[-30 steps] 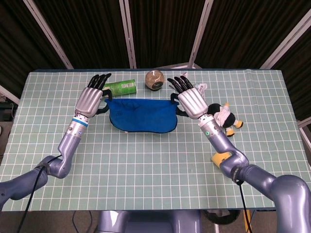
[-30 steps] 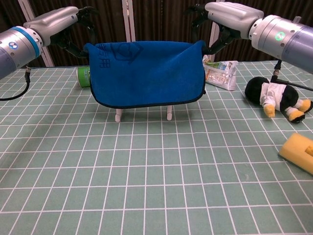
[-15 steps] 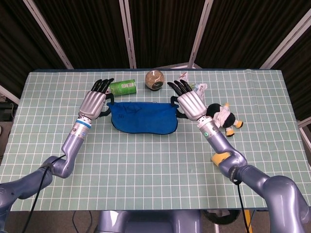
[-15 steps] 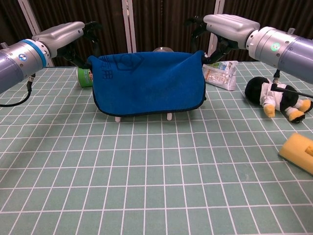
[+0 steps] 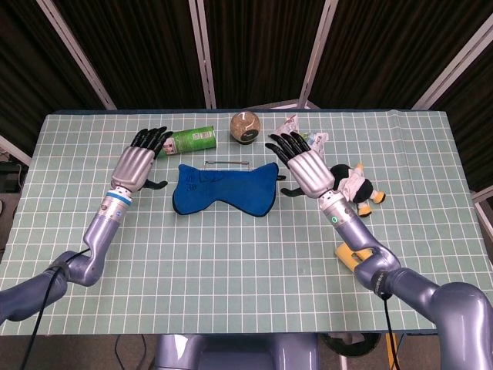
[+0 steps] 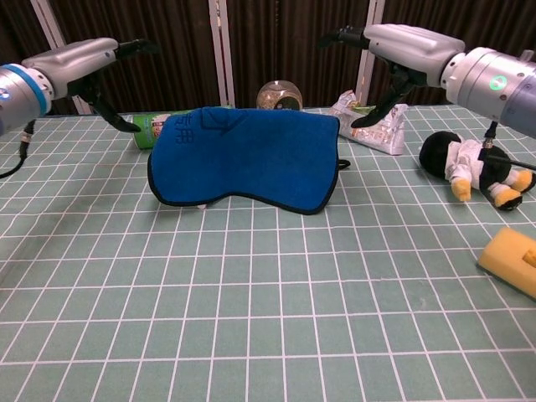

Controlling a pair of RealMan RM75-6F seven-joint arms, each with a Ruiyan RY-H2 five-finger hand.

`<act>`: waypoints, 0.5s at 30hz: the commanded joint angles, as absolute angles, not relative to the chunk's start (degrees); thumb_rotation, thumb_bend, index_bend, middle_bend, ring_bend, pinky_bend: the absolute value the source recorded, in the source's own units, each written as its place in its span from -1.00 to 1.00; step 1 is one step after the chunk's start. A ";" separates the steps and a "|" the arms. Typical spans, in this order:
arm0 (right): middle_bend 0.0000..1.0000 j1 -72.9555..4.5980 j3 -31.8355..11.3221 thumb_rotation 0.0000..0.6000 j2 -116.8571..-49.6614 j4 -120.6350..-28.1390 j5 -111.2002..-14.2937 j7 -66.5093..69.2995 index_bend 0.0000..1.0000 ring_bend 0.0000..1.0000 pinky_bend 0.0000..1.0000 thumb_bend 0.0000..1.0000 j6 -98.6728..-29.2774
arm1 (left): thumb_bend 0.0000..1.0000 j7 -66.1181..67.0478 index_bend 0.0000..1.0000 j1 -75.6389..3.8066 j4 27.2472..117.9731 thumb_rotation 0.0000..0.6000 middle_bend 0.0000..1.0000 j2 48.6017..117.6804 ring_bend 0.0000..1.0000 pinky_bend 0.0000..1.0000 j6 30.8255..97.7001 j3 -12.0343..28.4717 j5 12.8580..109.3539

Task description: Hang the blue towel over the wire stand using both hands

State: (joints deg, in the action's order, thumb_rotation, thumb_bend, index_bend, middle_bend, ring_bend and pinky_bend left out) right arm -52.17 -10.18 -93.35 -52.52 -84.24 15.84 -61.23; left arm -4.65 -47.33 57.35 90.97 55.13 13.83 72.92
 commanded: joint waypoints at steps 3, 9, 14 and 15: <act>-1.00 -45.75 -8.16 1.00 -85.50 -64.26 -86.16 13.05 -0.83 -1.00 -1.00 -1.00 -69.02 | -0.73 -4.81 -1.00 -41.62 63.72 1.00 -1.00 84.01 -1.00 -1.00 60.66 11.87 74.26; -1.00 -36.48 -5.05 1.00 -76.08 -75.31 -87.70 9.75 -0.85 -1.00 -1.00 -1.00 -78.60 | -0.73 -0.53 -1.00 -33.00 76.98 1.00 -1.00 74.76 -1.00 -1.00 68.43 10.00 72.60; -1.00 -29.04 -2.50 1.00 -69.94 -81.67 -87.32 7.44 -0.96 -1.00 -1.00 -1.00 -84.29 | -0.73 6.04 -1.00 -25.71 89.61 1.00 -1.00 67.80 -1.00 -1.00 75.17 7.72 70.32; -1.00 -27.12 -1.78 1.00 -68.79 -82.65 -86.76 6.43 -0.98 -1.00 -1.00 -1.00 -85.47 | -0.73 7.52 -1.00 -23.85 91.82 1.00 -1.00 66.63 -1.00 -1.00 77.16 6.94 69.96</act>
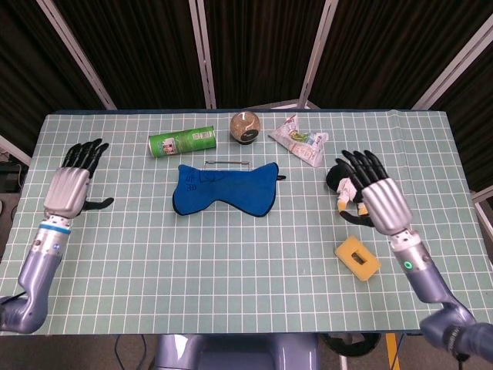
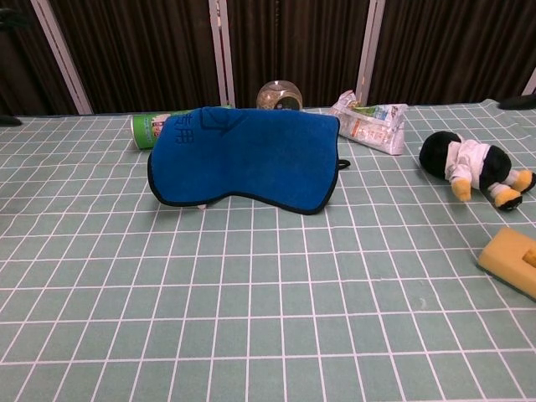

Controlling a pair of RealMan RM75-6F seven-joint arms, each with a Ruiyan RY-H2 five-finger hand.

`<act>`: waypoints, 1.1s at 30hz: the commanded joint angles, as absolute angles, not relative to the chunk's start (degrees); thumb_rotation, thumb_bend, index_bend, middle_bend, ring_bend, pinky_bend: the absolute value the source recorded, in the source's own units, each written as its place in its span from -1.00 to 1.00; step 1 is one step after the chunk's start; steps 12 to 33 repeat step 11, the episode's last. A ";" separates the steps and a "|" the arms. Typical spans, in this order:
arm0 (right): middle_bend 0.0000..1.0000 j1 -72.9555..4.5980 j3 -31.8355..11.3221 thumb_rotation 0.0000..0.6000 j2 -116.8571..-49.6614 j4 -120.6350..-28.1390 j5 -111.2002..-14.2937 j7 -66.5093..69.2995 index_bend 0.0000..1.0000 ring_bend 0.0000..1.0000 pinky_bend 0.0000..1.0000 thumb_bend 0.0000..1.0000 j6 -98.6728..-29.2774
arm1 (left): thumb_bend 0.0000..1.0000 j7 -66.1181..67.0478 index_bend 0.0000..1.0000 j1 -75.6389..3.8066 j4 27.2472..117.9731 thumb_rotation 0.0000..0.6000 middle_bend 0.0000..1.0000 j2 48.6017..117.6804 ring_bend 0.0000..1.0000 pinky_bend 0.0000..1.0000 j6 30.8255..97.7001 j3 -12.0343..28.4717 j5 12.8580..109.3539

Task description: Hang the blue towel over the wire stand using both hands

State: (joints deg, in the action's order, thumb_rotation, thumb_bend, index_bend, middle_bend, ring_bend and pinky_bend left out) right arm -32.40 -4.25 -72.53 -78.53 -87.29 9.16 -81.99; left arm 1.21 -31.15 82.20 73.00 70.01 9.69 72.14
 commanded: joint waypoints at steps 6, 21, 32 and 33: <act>-1.00 -20.52 0.23 1.00 -66.45 -86.96 -85.23 -0.66 -1.00 -1.00 -1.00 -1.00 -89.54 | -0.73 12.41 -1.00 -17.26 98.33 1.00 -1.00 64.30 -1.00 -1.00 86.22 4.71 71.18; -1.00 -16.11 1.26 1.00 -65.88 -89.64 -85.63 -2.60 -1.00 -1.00 -1.00 -1.00 -92.68 | -0.73 12.16 -1.00 -13.15 99.46 1.00 -1.00 63.72 -1.00 -1.00 91.40 2.48 76.02; -1.00 -16.11 1.26 1.00 -65.88 -89.64 -85.63 -2.60 -1.00 -1.00 -1.00 -1.00 -92.68 | -0.73 12.16 -1.00 -13.15 99.46 1.00 -1.00 63.72 -1.00 -1.00 91.40 2.48 76.02; -1.00 -16.11 1.26 1.00 -65.88 -89.64 -85.63 -2.60 -1.00 -1.00 -1.00 -1.00 -92.68 | -0.73 12.16 -1.00 -13.15 99.46 1.00 -1.00 63.72 -1.00 -1.00 91.40 2.48 76.02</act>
